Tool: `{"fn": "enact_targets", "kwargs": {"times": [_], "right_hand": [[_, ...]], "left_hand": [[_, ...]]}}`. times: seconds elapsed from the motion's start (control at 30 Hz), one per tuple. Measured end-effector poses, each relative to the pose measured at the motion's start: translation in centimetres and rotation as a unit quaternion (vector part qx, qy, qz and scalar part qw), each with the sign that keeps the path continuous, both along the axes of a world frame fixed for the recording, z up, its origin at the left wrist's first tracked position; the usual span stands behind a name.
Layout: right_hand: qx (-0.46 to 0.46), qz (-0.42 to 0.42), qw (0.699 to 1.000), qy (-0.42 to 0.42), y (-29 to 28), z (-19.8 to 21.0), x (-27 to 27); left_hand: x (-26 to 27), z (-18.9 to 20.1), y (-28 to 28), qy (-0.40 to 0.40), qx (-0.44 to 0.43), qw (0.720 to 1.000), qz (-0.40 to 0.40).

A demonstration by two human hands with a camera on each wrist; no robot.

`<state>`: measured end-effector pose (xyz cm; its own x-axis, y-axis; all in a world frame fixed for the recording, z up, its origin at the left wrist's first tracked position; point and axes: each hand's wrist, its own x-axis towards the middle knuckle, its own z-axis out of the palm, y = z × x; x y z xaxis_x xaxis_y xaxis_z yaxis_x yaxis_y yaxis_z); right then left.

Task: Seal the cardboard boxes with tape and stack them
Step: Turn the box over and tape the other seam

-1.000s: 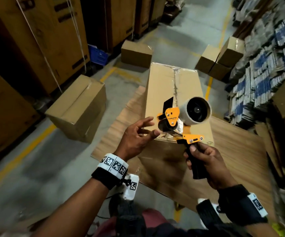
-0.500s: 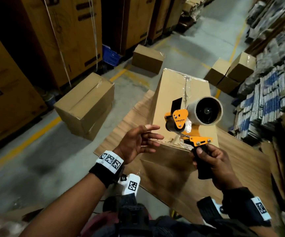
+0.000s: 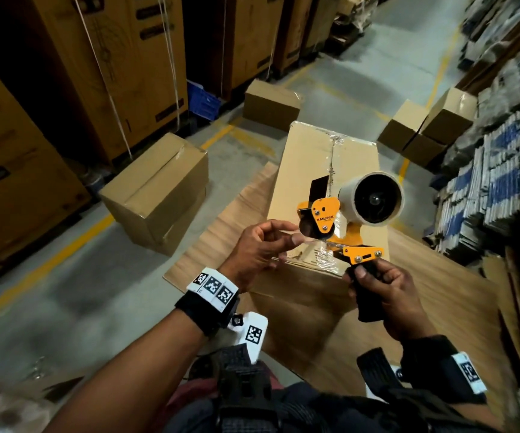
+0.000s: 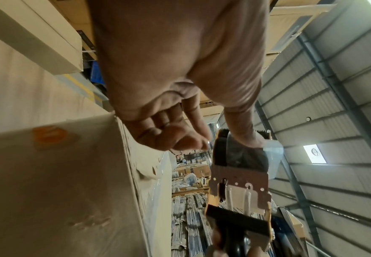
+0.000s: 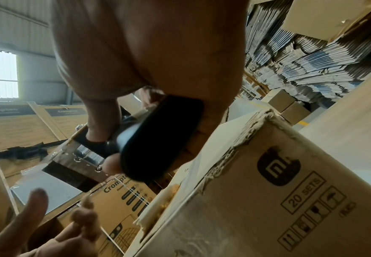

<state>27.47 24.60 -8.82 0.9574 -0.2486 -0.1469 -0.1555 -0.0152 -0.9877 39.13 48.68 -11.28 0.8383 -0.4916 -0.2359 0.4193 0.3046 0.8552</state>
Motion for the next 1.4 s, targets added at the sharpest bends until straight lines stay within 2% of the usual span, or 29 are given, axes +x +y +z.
{"fn": "enact_targets", "kwargs": {"times": [0.1,0.4,0.6,0.7,0.8,0.87,1.0,1.17,1.3,1.4], "right_hand": [[0.005,0.003,1.0,-0.004,-0.9,-0.5,0.2],[0.006,-0.001,1.0,-0.008,-2.0,-0.6,0.7],[-0.006,0.0,1.0,-0.009,-2.6,-0.7,1.0],[-0.02,-0.004,1.0,-0.006,-2.7,-0.9,1.0],[-0.018,-0.004,1.0,-0.005,-2.3,-0.7,1.0],[-0.027,-0.006,1.0,-0.011,-2.1,-0.7,1.0],[-0.047,0.019,0.999,-0.011,-2.5,-1.2,0.6],[-0.118,0.067,0.99,-0.038,-2.0,-0.9,0.6],[-0.161,0.021,0.986,-0.042,-3.7,0.3,0.5],[-0.208,0.026,0.976,-0.057,-5.1,1.2,0.1]], "left_hand": [[-0.4,-0.1,-0.4,0.009,-0.032,0.999,-0.029],[0.0,0.2,-1.1,-0.011,-0.049,0.994,-0.093],[0.5,0.7,-0.7,0.024,-0.065,0.994,-0.087],[0.7,0.5,-0.5,0.052,-0.022,0.994,-0.092],[0.7,0.2,-0.6,0.044,0.035,0.997,-0.057],[1.0,0.0,-0.3,0.055,0.083,0.992,-0.073],[3.1,0.5,1.8,0.099,0.199,0.96,-0.17],[6.7,2.0,3.8,0.03,0.334,0.911,-0.241],[9.1,2.0,6.0,0.03,0.346,0.908,-0.236],[10.3,1.6,6.7,0.025,0.36,0.899,-0.246]]}}
